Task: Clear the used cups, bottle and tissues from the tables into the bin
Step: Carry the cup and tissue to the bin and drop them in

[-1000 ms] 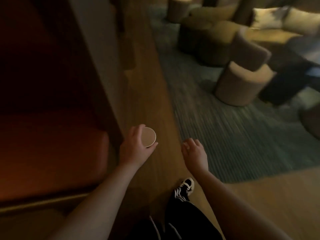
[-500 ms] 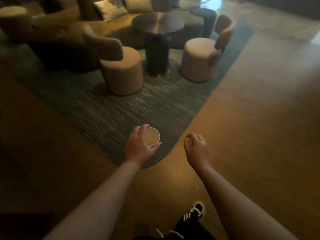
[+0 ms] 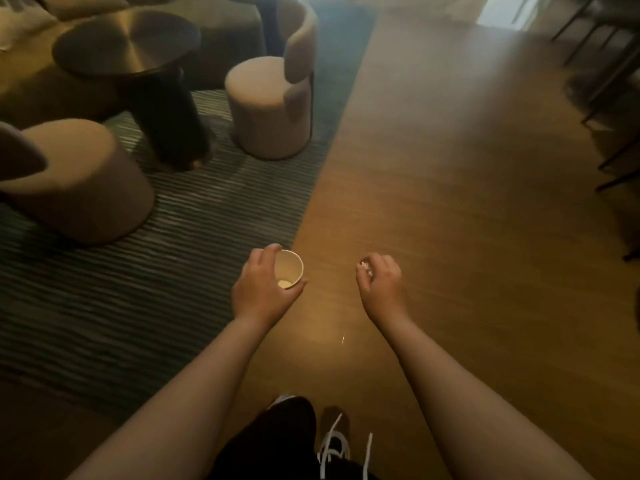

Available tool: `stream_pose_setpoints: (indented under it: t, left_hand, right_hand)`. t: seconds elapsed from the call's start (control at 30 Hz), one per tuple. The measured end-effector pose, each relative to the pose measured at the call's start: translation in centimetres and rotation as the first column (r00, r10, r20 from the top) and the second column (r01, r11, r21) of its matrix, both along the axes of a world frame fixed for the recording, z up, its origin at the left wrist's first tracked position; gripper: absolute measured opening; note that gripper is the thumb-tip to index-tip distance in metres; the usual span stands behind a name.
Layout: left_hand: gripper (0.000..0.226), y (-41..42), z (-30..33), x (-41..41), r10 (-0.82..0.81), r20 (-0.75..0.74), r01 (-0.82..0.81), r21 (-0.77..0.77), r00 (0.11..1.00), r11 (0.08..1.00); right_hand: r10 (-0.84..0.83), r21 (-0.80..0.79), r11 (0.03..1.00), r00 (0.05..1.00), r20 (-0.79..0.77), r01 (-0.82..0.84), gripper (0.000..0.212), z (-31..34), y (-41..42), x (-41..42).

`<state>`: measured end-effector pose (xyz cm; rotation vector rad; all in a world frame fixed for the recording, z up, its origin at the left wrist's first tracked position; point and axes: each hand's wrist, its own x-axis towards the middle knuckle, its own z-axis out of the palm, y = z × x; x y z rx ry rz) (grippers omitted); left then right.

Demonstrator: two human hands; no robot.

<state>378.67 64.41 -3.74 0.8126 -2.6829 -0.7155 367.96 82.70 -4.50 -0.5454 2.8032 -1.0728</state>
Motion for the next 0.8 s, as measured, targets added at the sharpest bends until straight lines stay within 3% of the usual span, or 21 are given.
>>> stream_pose_setpoints:
  t: [0.33, 0.57, 0.8]
  left_hand:
    - [0.072, -10.3, -2.9, -25.8, -0.081, 0.007, 0.081, -0.005, 0.997, 0.997]
    - [0.074, -21.2, -0.7, -43.8, -0.145, 0.03, 0.146, -0.028, 0.989, 0.989]
    - [0.071, -26.8, -0.7, -58.4, -0.172, 0.026, 0.172, 0.02, 0.985, 0.985]
  right_hand:
    - [-0.075, 0.066, 0.995, 0.997, -0.031, 0.077, 0.019, -2.2, -9.2, -23.6]
    - [-0.159, 0.097, 0.982, 0.987, -0.025, 0.161, 0.02, 0.4, -18.4, -40.3]
    - [-0.205, 0.109, 0.972, 0.978, -0.035, 0.208, 0.02, 0.9, -23.2, -54.1]
